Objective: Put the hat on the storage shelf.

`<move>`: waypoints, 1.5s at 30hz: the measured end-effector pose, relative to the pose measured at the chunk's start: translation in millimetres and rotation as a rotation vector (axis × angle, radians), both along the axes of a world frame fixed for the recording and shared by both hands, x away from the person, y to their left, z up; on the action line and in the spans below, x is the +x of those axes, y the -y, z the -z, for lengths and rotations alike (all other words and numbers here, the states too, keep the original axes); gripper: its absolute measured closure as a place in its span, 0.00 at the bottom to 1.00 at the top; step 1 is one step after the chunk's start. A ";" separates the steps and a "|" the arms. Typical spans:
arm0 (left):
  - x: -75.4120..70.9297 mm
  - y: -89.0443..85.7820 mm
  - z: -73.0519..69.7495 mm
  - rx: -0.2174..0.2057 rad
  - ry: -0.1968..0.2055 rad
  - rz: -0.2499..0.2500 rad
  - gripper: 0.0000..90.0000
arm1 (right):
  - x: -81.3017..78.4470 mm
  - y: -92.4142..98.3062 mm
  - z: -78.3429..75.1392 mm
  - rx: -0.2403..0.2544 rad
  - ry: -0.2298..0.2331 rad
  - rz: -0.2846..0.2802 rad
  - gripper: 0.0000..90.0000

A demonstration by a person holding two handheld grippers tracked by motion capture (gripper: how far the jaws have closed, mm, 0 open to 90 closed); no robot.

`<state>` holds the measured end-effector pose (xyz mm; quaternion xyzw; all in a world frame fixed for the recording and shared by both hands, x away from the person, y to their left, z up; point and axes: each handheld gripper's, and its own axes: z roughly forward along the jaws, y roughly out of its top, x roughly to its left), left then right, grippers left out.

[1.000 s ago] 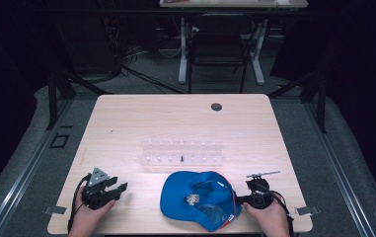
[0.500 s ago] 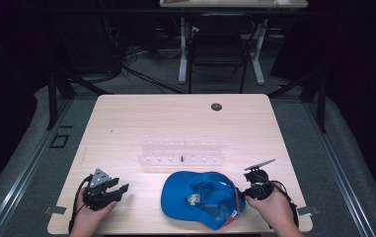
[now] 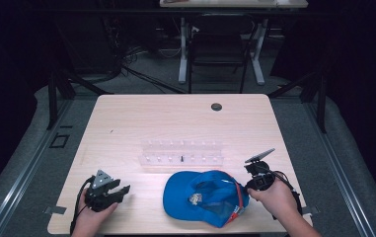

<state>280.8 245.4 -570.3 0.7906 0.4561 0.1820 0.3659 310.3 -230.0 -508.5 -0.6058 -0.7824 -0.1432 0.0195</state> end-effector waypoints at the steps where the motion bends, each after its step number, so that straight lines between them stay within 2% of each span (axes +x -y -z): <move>1: -0.1 -0.2 0.1 0.001 -0.001 0.000 0.57 | 0.3 -0.4 -1.9 -0.011 0.000 0.001 1.00; 2: -0.2 -0.5 0.3 0.003 -0.002 -0.001 0.57 | 0.2 -1.1 -3.6 -0.021 0.006 0.008 1.00; 3: -0.2 -0.9 0.5 0.006 -0.003 -0.001 0.57 | 1.3 0.0 -6.4 -0.032 -0.009 -0.009 1.00; 5: -0.2 -1.3 0.6 0.006 -0.006 -0.004 0.57 | 2.9 1.8 -10.6 -0.026 -0.022 -0.003 1.00; 7: -0.3 -1.7 0.8 -0.001 -0.007 -0.008 0.57 | 4.2 3.6 -13.3 0.006 -0.019 0.029 1.00; 9: -0.2 -2.5 0.5 0.003 -0.001 -0.007 0.57 | 7.0 7.0 -19.2 0.005 -0.040 0.021 1.00; 11: -0.5 -2.7 0.5 0.000 0.000 -0.010 0.57 | 7.7 7.8 -24.6 0.014 -0.027 0.042 1.00; 13: -1.0 -2.7 0.4 0.000 0.000 -0.010 0.58 | 9.2 9.4 -33.3 0.014 -0.034 0.032 1.00; 15: -1.3 -2.4 0.5 0.001 -0.001 -0.009 0.58 | 9.6 10.5 -45.1 0.045 -0.036 0.041 1.00; 18: -1.5 -1.7 0.8 0.000 0.001 -0.010 0.58 | 10.7 11.4 -53.9 0.036 -0.051 0.017 1.00; 20: -1.5 -1.5 0.9 0.004 0.000 -0.010 0.58 | 11.0 11.6 -60.7 0.048 -0.038 0.024 1.00; 21: -1.2 -1.3 1.3 0.004 0.000 -0.009 0.58 | 11.0 11.4 -63.4 0.067 -0.029 0.043 1.00; 22: -1.2 -1.4 0.9 0.010 -0.008 -0.007 0.58 | 12.5 13.4 -67.1 0.072 -0.039 0.029 1.00; 27: -1.2 -1.8 1.5 0.008 -0.001 -0.009 0.58 | 14.6 14.1 -76.5 0.110 -0.041 0.056 1.00; 34: -1.6 -2.3 1.2 0.008 0.000 -0.010 0.58 | 15.8 12.4 -88.9 0.158 -0.053 0.065 1.00; 35: -1.7 -2.2 1.2 0.006 -0.001 -0.012 0.58 | 15.7 11.2 -92.2 0.187 -0.058 0.076 1.00; 37: -1.5 -2.2 1.2 0.007 -0.007 -0.011 0.58 | 15.7 10.9 -94.2 0.195 -0.066 0.078 1.00; 41: -1.4 -1.6 1.6 0.005 0.002 -0.008 0.58 | 16.0 12.6 -102.3 0.241 -0.082 0.073 1.00; 42: -1.7 -1.5 1.4 0.008 0.000 -0.008 0.57 | 16.4 13.6 -104.3 0.254 -0.089 0.067 1.00; 43: -1.9 -1.4 1.4 0.009 0.000 -0.007 0.57 | 15.7 13.8 -106.5 0.293 -0.087 0.090 1.00; 45: -2.1 -1.1 1.6 0.008 0.000 -0.007 0.57 | 16.1 15.3 -108.0 0.307 -0.096 0.080 1.00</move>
